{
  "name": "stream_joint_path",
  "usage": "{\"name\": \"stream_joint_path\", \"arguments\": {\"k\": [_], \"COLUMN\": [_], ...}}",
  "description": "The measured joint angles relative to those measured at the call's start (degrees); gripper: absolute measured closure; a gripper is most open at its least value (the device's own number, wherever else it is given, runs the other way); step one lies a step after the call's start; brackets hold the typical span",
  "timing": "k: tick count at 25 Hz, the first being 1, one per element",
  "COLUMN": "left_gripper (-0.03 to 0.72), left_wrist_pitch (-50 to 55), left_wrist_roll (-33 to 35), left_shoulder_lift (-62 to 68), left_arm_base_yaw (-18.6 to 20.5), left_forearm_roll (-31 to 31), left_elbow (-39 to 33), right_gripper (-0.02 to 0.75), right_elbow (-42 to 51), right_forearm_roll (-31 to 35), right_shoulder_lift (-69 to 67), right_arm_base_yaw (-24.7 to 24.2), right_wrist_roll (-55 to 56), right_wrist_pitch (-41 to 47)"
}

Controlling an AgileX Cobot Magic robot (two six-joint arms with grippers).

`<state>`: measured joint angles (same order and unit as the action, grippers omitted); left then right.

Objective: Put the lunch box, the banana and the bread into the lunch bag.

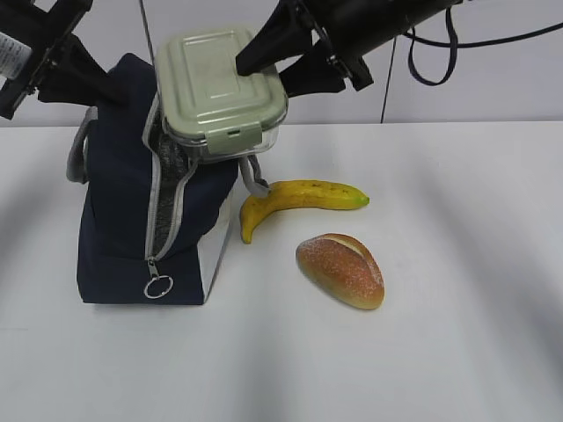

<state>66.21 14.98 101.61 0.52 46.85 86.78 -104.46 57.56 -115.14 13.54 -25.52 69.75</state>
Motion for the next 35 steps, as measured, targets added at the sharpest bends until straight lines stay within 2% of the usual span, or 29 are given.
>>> {"name": "stream_joint_path", "arguments": {"k": [3,7,11,20,35], "left_gripper": [0.690,0.690,0.690,0.690,0.690], "left_wrist_pitch": [0.2,0.2,0.2,0.6,0.8], "left_wrist_roll": [0.0,0.0,0.0,0.0,0.0], "left_shoulder_lift": [0.0,0.0,0.0,0.0,0.0], "left_arm_base_yaw": [0.0,0.0,0.0,0.0,0.0], "left_forearm_roll": [0.1,0.4,0.4,0.4,0.4], "left_elbow": [0.0,0.0,0.0,0.0,0.0], "right_gripper": [0.363,0.363,0.363,0.363,0.363], "right_elbow": [0.0,0.0,0.0,-0.5,-6.6], "right_forearm_roll": [-1.1,-5.9,-7.0,-13.7,-16.5], "right_shoulder_lift": [-2.1,-2.4,-2.4,-2.4,-9.8], "right_arm_base_yaw": [0.3,0.7,1.4,8.0,14.1], "right_wrist_roll": [0.0,0.6,1.1,3.2,9.1], "right_wrist_pitch": [-2.0,-4.4,-6.3,-13.6,-15.9]}}
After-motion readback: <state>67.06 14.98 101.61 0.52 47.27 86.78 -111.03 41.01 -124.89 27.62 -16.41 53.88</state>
